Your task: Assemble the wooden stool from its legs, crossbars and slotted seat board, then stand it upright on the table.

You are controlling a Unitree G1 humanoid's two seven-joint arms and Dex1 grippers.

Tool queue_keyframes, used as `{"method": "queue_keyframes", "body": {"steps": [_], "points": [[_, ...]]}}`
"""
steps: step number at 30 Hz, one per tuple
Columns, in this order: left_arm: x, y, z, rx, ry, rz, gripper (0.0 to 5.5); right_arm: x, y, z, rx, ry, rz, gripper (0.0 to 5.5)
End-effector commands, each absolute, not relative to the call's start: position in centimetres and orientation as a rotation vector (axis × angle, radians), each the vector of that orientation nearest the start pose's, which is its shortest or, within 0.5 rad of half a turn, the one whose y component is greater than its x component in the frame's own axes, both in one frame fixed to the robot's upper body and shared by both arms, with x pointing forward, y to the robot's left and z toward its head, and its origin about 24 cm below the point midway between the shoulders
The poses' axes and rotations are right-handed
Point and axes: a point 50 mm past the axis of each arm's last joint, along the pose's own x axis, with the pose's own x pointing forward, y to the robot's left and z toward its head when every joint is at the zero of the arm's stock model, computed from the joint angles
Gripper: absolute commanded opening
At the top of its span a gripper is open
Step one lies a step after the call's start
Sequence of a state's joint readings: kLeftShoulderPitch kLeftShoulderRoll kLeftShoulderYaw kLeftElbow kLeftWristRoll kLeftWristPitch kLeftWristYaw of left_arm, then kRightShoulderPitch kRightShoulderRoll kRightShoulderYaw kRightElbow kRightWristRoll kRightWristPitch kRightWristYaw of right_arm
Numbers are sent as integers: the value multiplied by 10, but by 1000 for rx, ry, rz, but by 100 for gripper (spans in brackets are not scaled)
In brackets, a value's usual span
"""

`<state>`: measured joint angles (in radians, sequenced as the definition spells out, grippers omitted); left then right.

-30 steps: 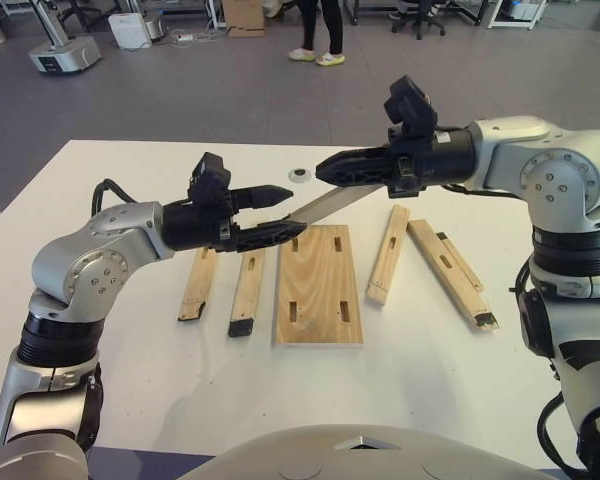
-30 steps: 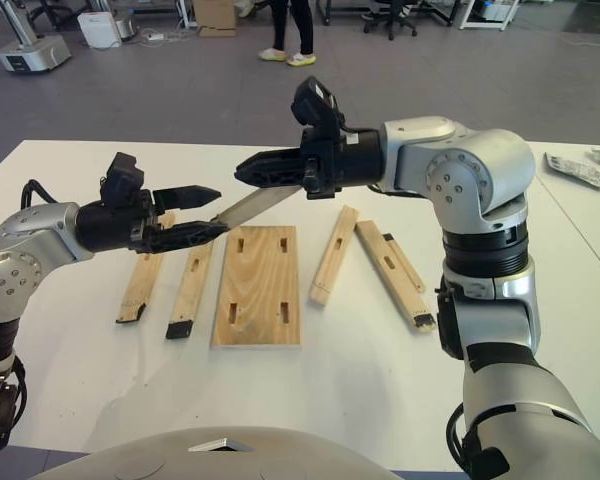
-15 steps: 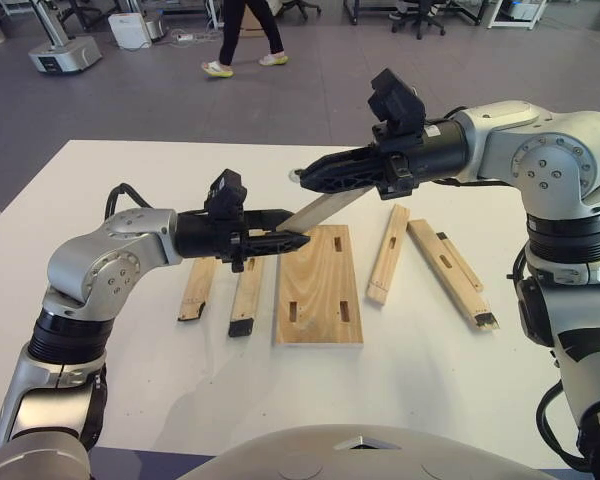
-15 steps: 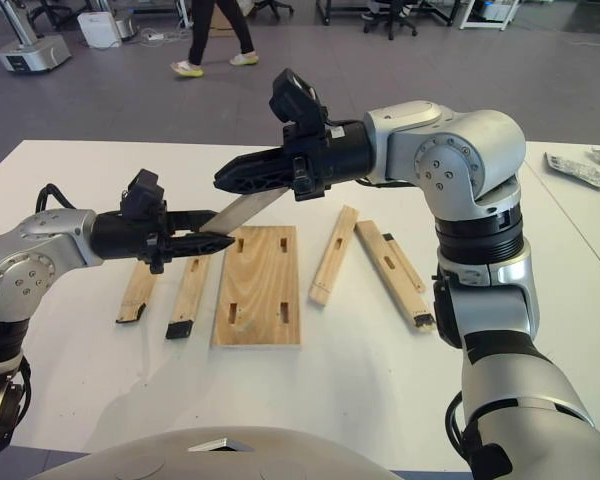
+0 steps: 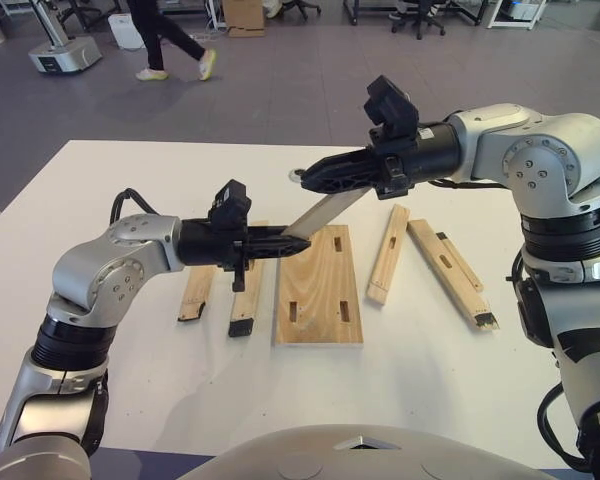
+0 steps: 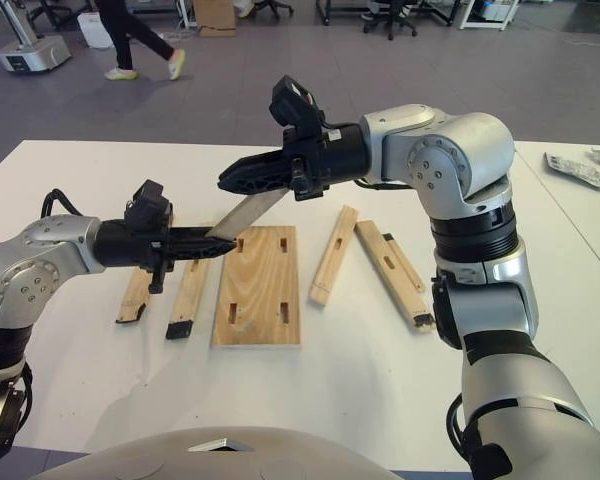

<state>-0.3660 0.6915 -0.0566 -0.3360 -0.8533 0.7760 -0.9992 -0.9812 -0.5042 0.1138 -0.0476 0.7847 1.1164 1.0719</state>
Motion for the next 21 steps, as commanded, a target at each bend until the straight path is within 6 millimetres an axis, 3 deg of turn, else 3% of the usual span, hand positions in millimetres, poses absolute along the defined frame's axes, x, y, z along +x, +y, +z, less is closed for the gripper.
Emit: {"method": "queue_keyframes", "body": {"steps": [1, 5, 8, 15, 20, 21], "points": [[243, 144, 169, -145, 185, -1407, 41, 306, -90, 297, 154, 76, 1533, 149], [244, 148, 178, -287, 85, -1341, 41, 330, -116, 316, 366, 18, 1362, 179], [243, 150, 188, -392, 9, -1303, 41, 334, -134, 297, 510, 111, 1326, 179], [244, 147, 193, -421, 15, -1316, 41, 316, -130, 291, 629, 183, 1467, 179], [243, 142, 194, -431, 27, -1349, 41, 305, -125, 289, 623, 205, 1522, 179], [242, 142, 195, -434, 25, -1352, 41, 304, -124, 288, 622, 208, 1527, 200]]}}
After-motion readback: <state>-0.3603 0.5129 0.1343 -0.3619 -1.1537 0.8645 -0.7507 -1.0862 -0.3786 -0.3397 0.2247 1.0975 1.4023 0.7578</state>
